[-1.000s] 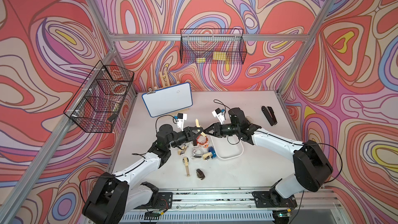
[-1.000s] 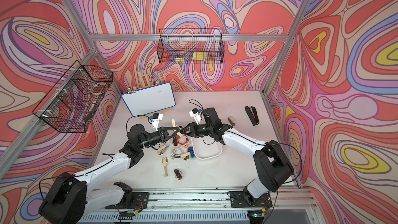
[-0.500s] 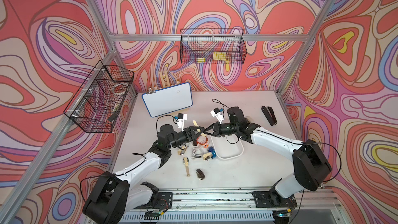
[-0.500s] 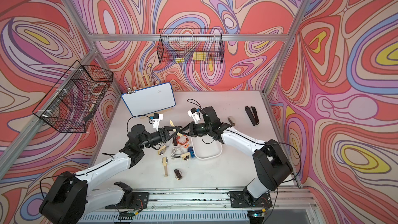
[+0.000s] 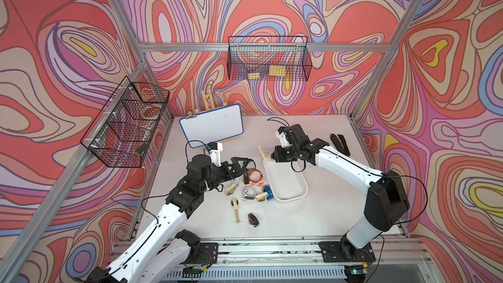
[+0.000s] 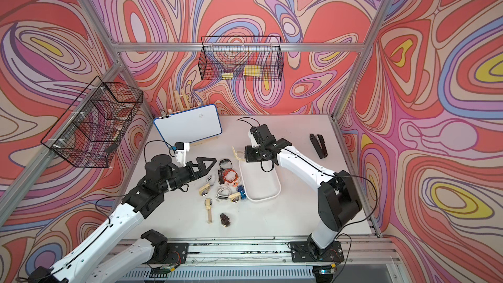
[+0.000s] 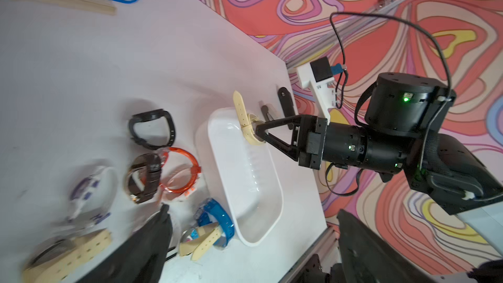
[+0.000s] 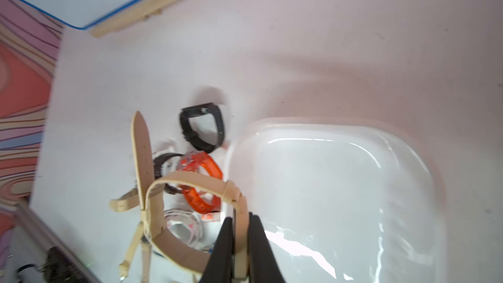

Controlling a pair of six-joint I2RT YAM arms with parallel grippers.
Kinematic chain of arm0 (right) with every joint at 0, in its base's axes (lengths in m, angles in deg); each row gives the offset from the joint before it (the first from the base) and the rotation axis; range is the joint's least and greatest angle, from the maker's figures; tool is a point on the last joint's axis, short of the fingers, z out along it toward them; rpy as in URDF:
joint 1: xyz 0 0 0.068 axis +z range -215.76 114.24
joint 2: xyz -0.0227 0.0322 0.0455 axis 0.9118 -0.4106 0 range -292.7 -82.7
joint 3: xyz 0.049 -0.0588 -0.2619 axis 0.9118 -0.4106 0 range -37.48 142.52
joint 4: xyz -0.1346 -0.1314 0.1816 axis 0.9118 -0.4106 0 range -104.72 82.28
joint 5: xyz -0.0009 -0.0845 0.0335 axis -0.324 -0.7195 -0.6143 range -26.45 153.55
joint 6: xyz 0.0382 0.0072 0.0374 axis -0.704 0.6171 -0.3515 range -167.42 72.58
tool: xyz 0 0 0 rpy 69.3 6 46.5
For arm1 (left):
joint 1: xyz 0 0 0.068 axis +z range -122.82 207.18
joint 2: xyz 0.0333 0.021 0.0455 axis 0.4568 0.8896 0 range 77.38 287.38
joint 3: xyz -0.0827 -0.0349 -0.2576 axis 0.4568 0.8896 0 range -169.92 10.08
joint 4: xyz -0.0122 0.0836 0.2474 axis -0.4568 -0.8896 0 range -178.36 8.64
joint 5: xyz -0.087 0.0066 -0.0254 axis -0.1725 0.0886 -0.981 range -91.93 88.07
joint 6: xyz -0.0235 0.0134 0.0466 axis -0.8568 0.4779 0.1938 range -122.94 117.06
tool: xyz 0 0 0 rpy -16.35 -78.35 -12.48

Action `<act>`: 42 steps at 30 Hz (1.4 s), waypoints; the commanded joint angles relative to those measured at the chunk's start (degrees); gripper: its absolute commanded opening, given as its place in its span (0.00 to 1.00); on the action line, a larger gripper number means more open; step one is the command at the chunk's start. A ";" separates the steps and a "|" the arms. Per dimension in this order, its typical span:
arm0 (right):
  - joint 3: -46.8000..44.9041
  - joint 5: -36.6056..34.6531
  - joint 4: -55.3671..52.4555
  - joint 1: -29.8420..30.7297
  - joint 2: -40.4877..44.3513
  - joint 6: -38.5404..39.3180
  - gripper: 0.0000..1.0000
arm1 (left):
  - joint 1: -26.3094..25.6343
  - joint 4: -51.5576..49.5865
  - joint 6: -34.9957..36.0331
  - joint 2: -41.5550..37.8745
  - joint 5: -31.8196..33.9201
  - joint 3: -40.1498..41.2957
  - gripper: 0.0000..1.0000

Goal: Put the watch into the storage box
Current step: Pick up the watch at the center of the board, then place the watch in the storage box.

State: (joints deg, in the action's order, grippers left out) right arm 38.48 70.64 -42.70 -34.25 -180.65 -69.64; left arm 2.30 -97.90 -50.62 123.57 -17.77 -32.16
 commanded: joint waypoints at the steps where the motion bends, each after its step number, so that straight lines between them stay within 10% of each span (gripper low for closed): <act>1: 1.97 -10.99 -5.79 -0.25 -4.09 5.02 0.00 | -0.25 -19.66 5.33 -1.26 9.08 -1.82 1.00; 15: 2.59 -17.74 -1.97 -1.40 -15.51 6.23 0.00 | -0.34 -25.48 10.35 -5.50 6.38 0.25 0.99; 20: 1.10 -16.82 -0.65 -1.45 -14.30 6.22 0.23 | -0.34 -25.28 10.48 -5.42 5.82 1.40 0.99; 31: -2.52 -8.96 -0.29 -1.36 0.16 4.76 0.40 | -0.35 -25.98 11.28 -3.12 6.76 1.16 0.97; 42: -9.30 0.30 2.82 -1.27 11.54 2.45 0.41 | -3.25 -25.15 15.11 11.55 13.79 -0.78 0.73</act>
State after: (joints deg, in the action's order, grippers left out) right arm 30.77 68.33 -40.47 -35.36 -169.51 -66.33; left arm 0.37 -122.72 -37.81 132.58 -7.93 -31.42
